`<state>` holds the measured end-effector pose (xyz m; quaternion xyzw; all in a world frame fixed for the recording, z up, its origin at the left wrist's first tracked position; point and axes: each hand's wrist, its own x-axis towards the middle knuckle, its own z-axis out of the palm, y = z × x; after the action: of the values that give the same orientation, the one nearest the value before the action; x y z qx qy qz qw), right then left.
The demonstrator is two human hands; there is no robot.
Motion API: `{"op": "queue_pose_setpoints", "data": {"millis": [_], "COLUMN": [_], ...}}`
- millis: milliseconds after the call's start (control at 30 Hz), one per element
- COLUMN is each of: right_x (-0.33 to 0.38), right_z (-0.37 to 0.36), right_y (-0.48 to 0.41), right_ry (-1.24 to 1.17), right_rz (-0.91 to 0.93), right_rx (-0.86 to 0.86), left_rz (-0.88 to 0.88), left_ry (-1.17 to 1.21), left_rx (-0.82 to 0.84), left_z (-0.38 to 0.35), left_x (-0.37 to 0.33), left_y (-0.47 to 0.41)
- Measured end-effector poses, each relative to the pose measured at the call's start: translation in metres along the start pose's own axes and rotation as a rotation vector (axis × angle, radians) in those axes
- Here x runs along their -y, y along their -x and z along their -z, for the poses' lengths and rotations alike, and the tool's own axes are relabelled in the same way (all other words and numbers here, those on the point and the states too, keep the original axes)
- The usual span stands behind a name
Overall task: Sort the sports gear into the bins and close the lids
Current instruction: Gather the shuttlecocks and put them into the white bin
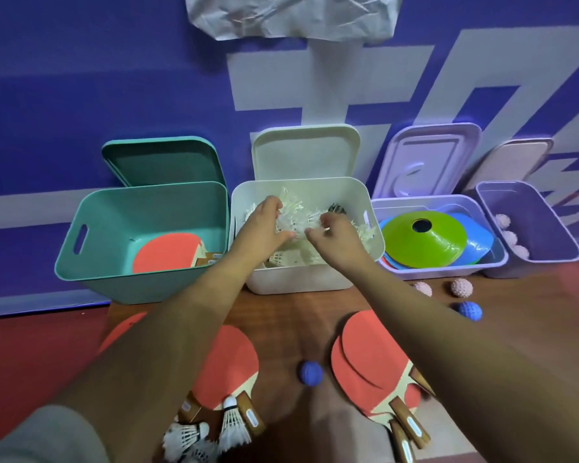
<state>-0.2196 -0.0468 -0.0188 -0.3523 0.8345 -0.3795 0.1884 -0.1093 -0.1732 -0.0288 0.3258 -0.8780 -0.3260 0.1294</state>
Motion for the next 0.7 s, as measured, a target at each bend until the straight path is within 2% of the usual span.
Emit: {"op": "queue_pose_setpoints", "data": {"millis": [133,300,367,500,600,700], "right_x": [-0.020,-0.043,-0.052,-0.058,-0.053,-0.035], "right_z": [0.004,-0.001,-0.002,0.004,0.011,0.013], "right_y": [-0.030,-0.061,-0.069,-0.067,-0.054,-0.035], "right_ry": [-0.072,-0.073,-0.033,0.088,0.104,0.055], "right_rz": [-0.055,-0.047,-0.047,-0.056,0.014,0.068], "right_rx": [-0.068,-0.054,-0.034,-0.029,-0.086,-0.070], "left_rz": [-0.092,-0.232,-0.233,-0.095,-0.049,-0.055], "left_ry": [-0.084,-0.229,-0.229,-0.230,-0.123,-0.013], "left_rx": [-0.104,-0.246,-0.223,0.011,-0.004,-0.012], "left_z": [-0.016,-0.037,-0.045,-0.050,-0.033,-0.001], "left_x": [-0.001,0.001,0.003,0.009,0.011,0.014], "left_y": [-0.037,-0.072,-0.083,-0.088,-0.076,-0.049]}}
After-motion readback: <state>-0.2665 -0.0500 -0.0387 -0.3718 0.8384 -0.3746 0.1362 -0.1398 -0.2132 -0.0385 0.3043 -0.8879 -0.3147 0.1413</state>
